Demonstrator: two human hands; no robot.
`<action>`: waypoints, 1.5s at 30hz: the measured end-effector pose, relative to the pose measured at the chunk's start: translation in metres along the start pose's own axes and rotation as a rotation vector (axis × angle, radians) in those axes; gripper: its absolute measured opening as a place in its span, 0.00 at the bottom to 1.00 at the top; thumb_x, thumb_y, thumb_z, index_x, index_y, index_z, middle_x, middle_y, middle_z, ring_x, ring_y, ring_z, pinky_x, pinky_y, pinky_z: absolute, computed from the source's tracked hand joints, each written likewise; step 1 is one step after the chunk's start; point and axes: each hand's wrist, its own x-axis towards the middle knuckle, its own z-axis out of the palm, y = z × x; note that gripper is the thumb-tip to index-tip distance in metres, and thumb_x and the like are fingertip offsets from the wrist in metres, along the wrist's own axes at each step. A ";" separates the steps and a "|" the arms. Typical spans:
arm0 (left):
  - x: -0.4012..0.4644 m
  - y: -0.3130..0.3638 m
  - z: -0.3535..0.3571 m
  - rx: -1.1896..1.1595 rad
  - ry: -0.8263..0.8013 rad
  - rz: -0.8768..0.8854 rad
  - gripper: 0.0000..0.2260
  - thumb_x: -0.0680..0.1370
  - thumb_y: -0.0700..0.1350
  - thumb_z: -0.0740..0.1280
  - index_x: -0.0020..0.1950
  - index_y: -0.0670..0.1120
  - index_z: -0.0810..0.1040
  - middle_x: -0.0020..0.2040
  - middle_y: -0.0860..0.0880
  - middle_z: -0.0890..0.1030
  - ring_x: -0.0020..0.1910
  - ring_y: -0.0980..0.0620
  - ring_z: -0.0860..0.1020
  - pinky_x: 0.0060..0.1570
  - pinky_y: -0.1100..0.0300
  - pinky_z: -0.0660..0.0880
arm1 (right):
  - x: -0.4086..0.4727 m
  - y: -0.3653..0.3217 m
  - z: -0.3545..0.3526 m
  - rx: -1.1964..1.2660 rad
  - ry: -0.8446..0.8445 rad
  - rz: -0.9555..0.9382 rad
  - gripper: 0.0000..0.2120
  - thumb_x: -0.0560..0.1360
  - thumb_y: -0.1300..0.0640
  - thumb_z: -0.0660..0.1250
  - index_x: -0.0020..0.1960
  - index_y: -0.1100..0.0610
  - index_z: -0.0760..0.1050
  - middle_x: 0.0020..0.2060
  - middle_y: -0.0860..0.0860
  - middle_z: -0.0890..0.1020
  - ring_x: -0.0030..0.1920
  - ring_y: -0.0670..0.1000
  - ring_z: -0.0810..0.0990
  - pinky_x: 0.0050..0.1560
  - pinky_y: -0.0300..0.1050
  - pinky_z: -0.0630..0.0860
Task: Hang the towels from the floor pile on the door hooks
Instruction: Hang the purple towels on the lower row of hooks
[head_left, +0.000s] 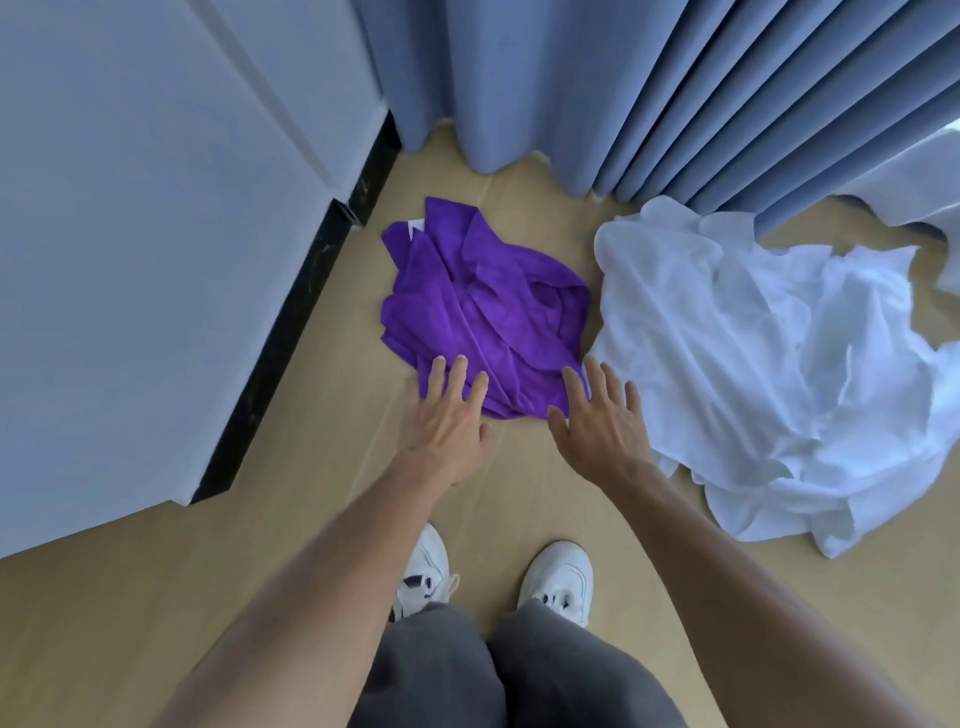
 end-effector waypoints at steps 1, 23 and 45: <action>0.016 0.000 0.015 0.002 0.001 0.012 0.28 0.80 0.53 0.55 0.78 0.48 0.51 0.79 0.45 0.47 0.77 0.42 0.46 0.73 0.41 0.50 | 0.013 0.005 0.017 -0.014 0.001 -0.001 0.27 0.80 0.47 0.54 0.75 0.58 0.57 0.75 0.60 0.54 0.75 0.59 0.54 0.71 0.59 0.53; 0.064 0.003 -0.008 0.005 0.083 0.093 0.29 0.80 0.52 0.57 0.78 0.48 0.50 0.79 0.46 0.48 0.77 0.43 0.47 0.74 0.42 0.50 | 0.059 0.015 0.010 -0.134 0.370 -0.215 0.07 0.68 0.67 0.69 0.46 0.62 0.75 0.48 0.58 0.78 0.47 0.59 0.77 0.46 0.50 0.76; -0.321 0.078 -0.599 -0.408 0.440 0.395 0.14 0.77 0.40 0.63 0.61 0.50 0.73 0.60 0.51 0.77 0.63 0.47 0.72 0.55 0.55 0.70 | -0.240 -0.089 -0.618 0.108 0.778 -0.316 0.05 0.75 0.65 0.60 0.49 0.61 0.74 0.44 0.56 0.74 0.44 0.57 0.75 0.43 0.51 0.76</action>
